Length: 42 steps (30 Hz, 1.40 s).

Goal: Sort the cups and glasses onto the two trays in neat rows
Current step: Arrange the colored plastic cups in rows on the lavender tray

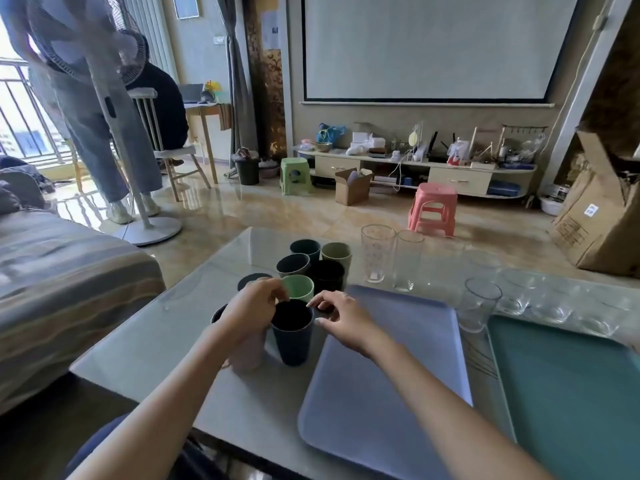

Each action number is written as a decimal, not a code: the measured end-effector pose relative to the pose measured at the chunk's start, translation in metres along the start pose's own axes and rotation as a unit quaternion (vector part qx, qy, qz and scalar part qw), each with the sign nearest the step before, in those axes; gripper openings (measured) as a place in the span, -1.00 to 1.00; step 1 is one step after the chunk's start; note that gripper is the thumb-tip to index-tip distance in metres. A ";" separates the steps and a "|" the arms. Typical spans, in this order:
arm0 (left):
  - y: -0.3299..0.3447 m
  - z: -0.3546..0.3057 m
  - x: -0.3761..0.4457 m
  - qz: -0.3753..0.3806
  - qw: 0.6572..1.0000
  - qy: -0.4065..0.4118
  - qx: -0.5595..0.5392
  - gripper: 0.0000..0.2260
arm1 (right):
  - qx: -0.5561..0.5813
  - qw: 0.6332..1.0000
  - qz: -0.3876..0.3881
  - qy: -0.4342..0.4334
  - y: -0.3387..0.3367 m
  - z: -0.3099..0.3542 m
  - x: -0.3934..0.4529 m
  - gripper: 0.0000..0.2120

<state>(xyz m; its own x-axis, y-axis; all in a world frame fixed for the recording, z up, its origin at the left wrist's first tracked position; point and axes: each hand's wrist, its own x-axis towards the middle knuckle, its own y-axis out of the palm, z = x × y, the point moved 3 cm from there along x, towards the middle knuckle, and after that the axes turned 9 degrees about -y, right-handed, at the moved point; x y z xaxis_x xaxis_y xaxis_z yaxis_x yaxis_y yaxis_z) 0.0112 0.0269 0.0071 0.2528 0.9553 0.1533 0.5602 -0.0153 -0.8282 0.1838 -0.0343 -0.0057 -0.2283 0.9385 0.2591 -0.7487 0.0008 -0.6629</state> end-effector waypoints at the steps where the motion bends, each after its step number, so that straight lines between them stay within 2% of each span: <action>1: 0.000 0.006 -0.003 0.010 1.000 -0.004 0.007 -0.69 | -0.018 1.000 0.018 -0.001 0.007 0.000 0.002 -0.77; 5: 0.009 0.023 -0.014 0.041 0.999 0.016 0.031 -0.65 | -0.065 0.996 0.062 0.021 0.026 -0.008 0.007 -0.76; 8: 0.010 0.028 -0.007 0.033 0.998 0.037 0.028 -0.62 | -0.093 0.994 0.058 0.022 0.030 -0.015 0.012 -0.81; 11: 0.008 0.026 0.000 0.034 0.999 0.015 0.005 -0.64 | -0.116 0.991 0.059 0.015 0.033 -0.018 0.015 -0.88; 14: 0.000 0.025 0.008 -0.028 0.998 -0.014 -0.050 -0.65 | -0.099 0.995 0.035 -0.003 0.028 -0.018 0.015 -0.92; 18: -0.013 0.033 0.024 -0.118 0.987 -0.108 0.022 -0.74 | -0.053 0.998 -0.042 -0.016 0.010 -0.019 0.007 -0.96; 22: -0.003 0.037 0.035 -0.065 0.984 -0.140 0.093 -0.87 | -0.040 0.994 -0.096 -0.026 -0.010 -0.025 -0.004 -0.98; 27: 0.014 0.039 0.043 -0.001 0.976 -0.159 0.149 -0.77 | -0.041 0.990 -0.131 -0.020 -0.029 -0.040 -0.016 -0.94; 30: 0.018 0.040 0.046 0.013 0.975 -0.152 0.159 -0.86 | -0.041 0.989 -0.143 -0.003 -0.034 -0.050 -0.022 -0.96; 35: 0.005 0.039 0.052 -0.059 0.980 -0.142 0.126 -0.87 | -0.059 0.981 -0.179 0.036 -0.044 -0.069 -0.025 -0.96; 38: -0.010 0.034 0.050 -0.131 0.977 -0.141 0.097 -0.86 | -0.096 0.972 -0.204 0.065 -0.057 -0.084 -0.018 -0.97; 42: -0.030 0.014 0.041 -0.208 0.967 -0.118 0.090 -0.83 | -0.161 0.963 -0.190 0.102 -0.074 -0.101 0.001 -0.92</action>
<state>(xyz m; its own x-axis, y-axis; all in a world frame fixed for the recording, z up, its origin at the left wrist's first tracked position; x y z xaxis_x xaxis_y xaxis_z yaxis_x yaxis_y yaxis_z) -0.0063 0.0704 0.0309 -0.1633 0.9086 0.3844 0.4225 0.4165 -0.8050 0.3014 0.0009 -0.0275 0.1750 0.8977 0.4043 -0.5152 0.4334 -0.7394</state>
